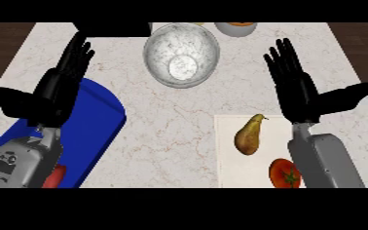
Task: Pick the tomato from the placemat and place it in the bowl
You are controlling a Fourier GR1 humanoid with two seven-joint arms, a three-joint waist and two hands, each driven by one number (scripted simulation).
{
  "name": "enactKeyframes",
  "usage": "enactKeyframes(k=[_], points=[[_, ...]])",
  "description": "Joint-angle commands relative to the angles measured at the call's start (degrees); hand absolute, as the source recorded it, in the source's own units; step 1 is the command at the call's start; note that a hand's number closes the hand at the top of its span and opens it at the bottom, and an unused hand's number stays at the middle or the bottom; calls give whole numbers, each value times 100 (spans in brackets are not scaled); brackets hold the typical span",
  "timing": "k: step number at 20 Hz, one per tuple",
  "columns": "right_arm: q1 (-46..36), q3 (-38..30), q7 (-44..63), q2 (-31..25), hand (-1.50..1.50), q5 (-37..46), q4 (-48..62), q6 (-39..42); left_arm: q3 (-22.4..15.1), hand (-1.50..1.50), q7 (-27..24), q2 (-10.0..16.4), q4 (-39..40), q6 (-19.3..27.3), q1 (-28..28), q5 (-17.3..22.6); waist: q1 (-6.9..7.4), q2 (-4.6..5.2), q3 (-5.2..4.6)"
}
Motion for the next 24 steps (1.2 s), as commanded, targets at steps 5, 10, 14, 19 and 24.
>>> enactKeyframes(k=[5, 10, 14, 19, 24], points=[[1162, 1872, -684, -1247, 150, 1481, -871, 1968, -103, 0, -113, -177, 253, 193, 434, -227, -106, -53, -5], [2424, 972, -2920, -1147, -150, 2283, -1206, 369, -195, 0, -208, -454, 371, 394, 827, -246, -505, -56, 39], [3605, 968, -4860, -1122, -150, 1823, -1383, 1075, -277, 0, -234, -511, 325, 350, 864, -284, -341, -18, 34], [4656, 239, -6033, -1505, -150, 1790, -1833, 1058, -552, 0, -634, -895, 446, 403, 1017, -532, -135, 15, 10], [5769, -496, -5064, -1996, -150, 1849, -3093, 670, -311, 0, -447, -695, 350, 131, 1011, -350, -112, 17, 1]])
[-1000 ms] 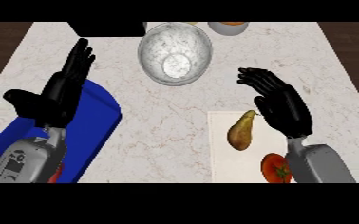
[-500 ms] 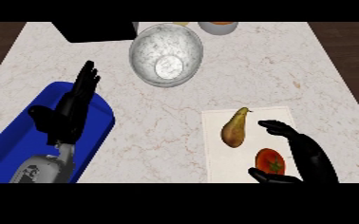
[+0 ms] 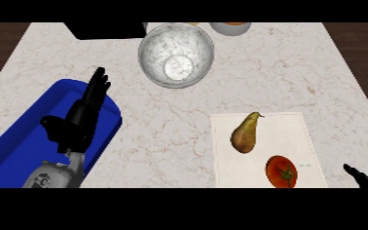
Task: Pick the tomato from the placemat and place it in the bowl
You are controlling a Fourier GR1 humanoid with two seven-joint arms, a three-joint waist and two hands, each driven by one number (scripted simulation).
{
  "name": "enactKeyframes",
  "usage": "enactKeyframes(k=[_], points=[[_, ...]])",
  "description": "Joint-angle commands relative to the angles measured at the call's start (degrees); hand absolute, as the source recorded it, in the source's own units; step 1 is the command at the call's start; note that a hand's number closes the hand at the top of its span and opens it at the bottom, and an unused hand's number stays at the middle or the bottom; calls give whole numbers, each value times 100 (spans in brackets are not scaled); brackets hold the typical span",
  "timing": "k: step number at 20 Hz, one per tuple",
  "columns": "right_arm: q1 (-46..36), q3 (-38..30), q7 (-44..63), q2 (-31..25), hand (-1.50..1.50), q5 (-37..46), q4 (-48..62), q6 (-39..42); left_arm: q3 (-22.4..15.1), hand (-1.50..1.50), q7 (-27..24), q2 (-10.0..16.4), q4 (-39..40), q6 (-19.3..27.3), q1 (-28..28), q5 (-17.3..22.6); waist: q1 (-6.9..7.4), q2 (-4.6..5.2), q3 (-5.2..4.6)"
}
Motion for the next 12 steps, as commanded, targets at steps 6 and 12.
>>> enactKeyframes(k=[6, 12], points=[[856, -804, 1659, -786, -150, -34, -1172, 176, -87, 0, -96, -325, 214, 10, -179, -270, 127, 35, -6], [422, -289, 3140, -908, -150, 868, -1259, 9, 24, 0, -263, -259, 306, -288, -108, -210, 215, 44, -5]])
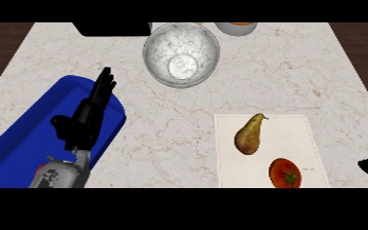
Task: Pick the tomato from the placemat and place it in the bowl
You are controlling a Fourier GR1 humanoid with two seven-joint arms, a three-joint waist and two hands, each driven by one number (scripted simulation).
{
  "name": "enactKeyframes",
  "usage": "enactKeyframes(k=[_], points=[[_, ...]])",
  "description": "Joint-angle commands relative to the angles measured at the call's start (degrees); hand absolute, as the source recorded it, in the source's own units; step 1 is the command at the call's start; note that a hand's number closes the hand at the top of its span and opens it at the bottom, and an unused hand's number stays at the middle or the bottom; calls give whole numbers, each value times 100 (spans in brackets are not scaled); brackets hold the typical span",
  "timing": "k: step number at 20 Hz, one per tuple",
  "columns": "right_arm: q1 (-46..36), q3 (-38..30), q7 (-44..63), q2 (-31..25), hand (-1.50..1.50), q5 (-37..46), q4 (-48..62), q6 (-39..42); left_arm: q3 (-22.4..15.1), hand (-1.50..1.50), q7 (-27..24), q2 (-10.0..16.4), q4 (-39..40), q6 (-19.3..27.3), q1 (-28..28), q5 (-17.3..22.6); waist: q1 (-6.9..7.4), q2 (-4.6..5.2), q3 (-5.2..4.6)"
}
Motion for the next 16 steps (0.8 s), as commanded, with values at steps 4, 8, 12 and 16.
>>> enactKeyframes(k=[4, 8, 12, 16], points=[[-414, 304, 1181, -105, -150, 812, 250, 174, 26, 0, 78, -154, -54, -19, -20, -128, 30, -6, 6], [-753, 332, 1172, 186, -150, 1060, 510, 532, 151, 0, 240, -228, -72, -79, -77, -282, 9, -9, 8], [-982, 433, 442, 502, -150, 1333, 1383, 666, 241, 0, 449, -228, -279, -213, -88, -275, 20, -10, 10], [-889, 359, 195, 772, -150, 1176, 1467, 893, 424, 0, 58, -351, 227, -361, -105, -315, 1, -7, 9]])
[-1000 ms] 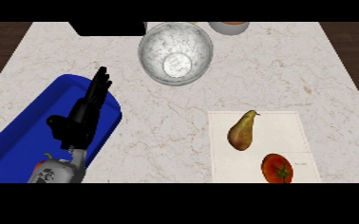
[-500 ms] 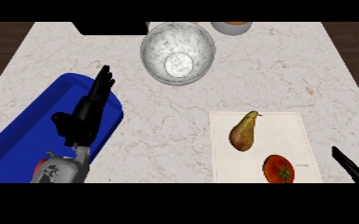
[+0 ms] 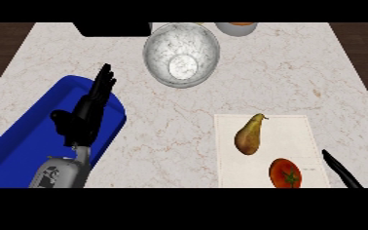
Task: Pick the tomato from the placemat and place it in the bowl
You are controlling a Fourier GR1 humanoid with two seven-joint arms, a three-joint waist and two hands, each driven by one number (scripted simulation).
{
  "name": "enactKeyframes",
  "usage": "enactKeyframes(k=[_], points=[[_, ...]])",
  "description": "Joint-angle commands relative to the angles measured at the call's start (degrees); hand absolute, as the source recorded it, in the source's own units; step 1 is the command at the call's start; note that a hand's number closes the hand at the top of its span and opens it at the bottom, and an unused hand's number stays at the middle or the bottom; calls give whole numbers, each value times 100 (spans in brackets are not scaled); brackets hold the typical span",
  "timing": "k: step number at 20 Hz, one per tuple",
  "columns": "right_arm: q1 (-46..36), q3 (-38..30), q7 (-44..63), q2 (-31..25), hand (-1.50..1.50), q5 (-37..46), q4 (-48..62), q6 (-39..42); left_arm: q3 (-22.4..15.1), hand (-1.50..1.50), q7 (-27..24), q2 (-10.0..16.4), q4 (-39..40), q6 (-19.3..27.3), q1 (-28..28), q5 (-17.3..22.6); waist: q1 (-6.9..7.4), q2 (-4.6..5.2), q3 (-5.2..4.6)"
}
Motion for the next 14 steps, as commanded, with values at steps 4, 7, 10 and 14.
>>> enactKeyframes(k=[4, 7, 10, 14], points=[[135, -316, -890, 155, -150, -408, 341, 703, 5, 0, 161, -150, -178, -23, 29, -210, -18, -3, 2], [-127, -493, -839, 232, -150, -387, 612, 928, 338, 0, -283, -209, 556, -221, -240, -165, -25, 6, 0], [-136, -240, -132, 544, -150, -371, -17, 993, 232, 0, 149, -150, -290, -302, 163, -159, 9, -1, -1], [-581, -190, -112, 811, -150, -172, 709, 1094, 215, 0, 275, -335, -203, -109, -2, -430, 19, 2, 0]])
